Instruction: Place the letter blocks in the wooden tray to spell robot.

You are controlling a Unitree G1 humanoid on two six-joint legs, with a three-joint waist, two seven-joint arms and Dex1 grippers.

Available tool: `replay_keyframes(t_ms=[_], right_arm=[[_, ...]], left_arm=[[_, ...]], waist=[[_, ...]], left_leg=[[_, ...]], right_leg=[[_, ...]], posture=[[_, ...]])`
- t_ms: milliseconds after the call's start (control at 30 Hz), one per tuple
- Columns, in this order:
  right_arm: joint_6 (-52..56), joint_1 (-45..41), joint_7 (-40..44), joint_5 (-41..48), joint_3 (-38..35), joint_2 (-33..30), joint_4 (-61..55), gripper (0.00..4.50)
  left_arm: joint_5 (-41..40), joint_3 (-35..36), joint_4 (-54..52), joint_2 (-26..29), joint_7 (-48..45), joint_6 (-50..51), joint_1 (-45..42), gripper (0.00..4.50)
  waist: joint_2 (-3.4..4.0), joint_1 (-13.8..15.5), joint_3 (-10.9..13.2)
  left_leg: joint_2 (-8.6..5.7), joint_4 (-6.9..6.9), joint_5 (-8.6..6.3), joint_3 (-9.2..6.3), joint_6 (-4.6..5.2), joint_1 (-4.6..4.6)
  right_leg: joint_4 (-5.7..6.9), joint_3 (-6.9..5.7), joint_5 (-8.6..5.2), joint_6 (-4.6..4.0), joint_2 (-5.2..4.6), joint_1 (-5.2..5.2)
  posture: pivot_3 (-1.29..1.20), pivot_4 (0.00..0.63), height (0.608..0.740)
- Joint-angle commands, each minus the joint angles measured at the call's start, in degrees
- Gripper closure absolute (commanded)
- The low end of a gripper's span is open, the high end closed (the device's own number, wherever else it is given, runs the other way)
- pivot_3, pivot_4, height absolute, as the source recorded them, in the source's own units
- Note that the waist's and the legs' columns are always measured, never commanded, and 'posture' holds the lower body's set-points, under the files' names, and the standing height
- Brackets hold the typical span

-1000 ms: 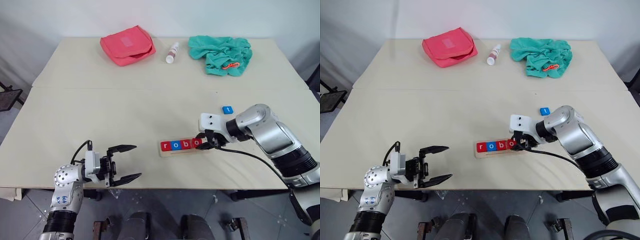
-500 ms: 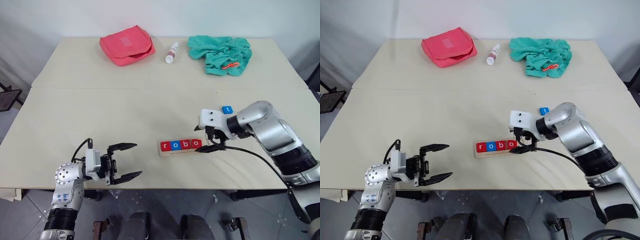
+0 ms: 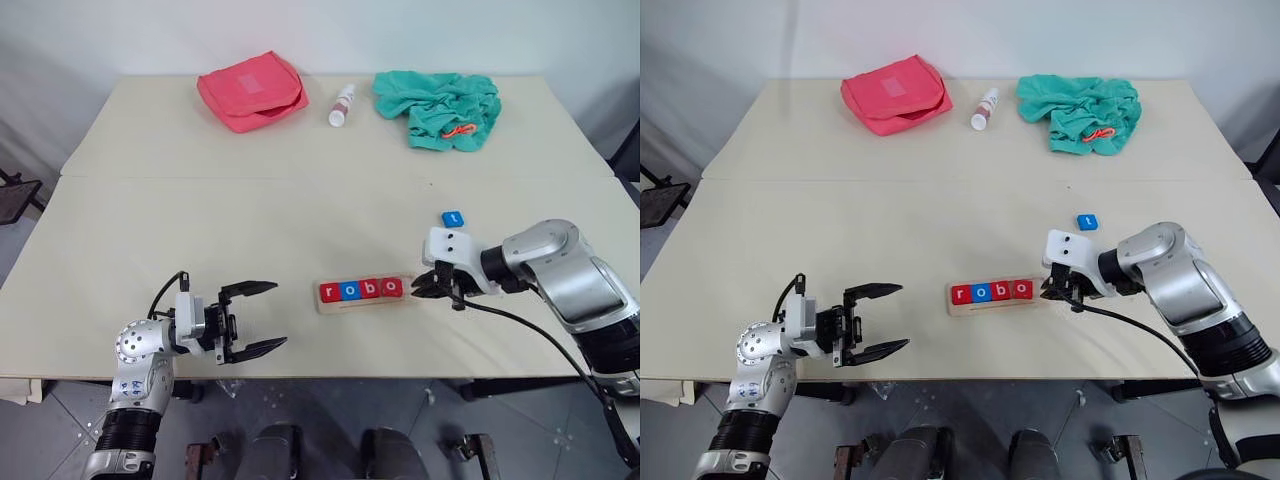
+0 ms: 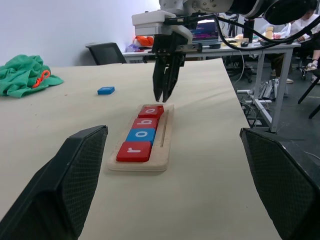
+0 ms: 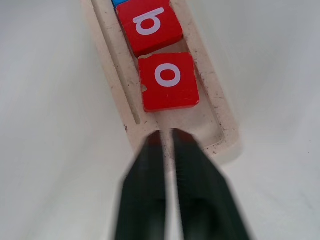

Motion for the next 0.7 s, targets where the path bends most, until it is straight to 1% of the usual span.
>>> replay_keyframes(t_ms=[33,300,433,700], right_arm=[[-0.6,-0.6,-0.6,0.1,0.2,1.0,-0.3,4.43],[-1.9,-3.6,-1.6,-0.9,1.9,4.8,3.8,4.43],[-2.5,-4.3,-2.1,-1.5,2.2,5.7,5.2,4.43],[-0.5,-2.8,-1.8,-1.2,0.8,3.1,1.6,4.43]], left_arm=[[-0.4,0.1,-0.8,0.3,-0.4,-0.7,0.1,0.00],[-0.5,0.5,-2.1,0.6,0.2,-0.7,1.5,0.00],[-0.4,0.5,-2.2,0.6,0.4,-0.7,1.6,0.00],[-0.2,0.2,-1.9,0.3,0.5,-1.0,1.4,0.00]], waist=[[0.00,0.0,0.0],[0.00,0.0,0.0],[0.00,0.0,0.0],[0.00,0.0,0.0]], left_leg=[[0.00,0.00,0.00,0.00,0.00,0.00],[0.00,0.00,0.00,-0.01,0.00,0.00],[0.00,0.01,0.00,-0.01,0.00,0.00],[-0.01,0.00,0.00,-0.01,0.00,0.00]], right_leg=[[0.00,0.00,0.00,0.00,0.00,0.00],[0.01,0.00,0.00,0.00,0.00,-0.01],[0.01,0.00,0.00,0.00,0.00,-0.01],[0.02,0.00,0.00,0.00,0.00,-0.01]], posture=[[0.00,0.150,0.740],[0.00,0.150,0.740],[0.00,0.150,0.740],[0.00,0.150,0.740]])
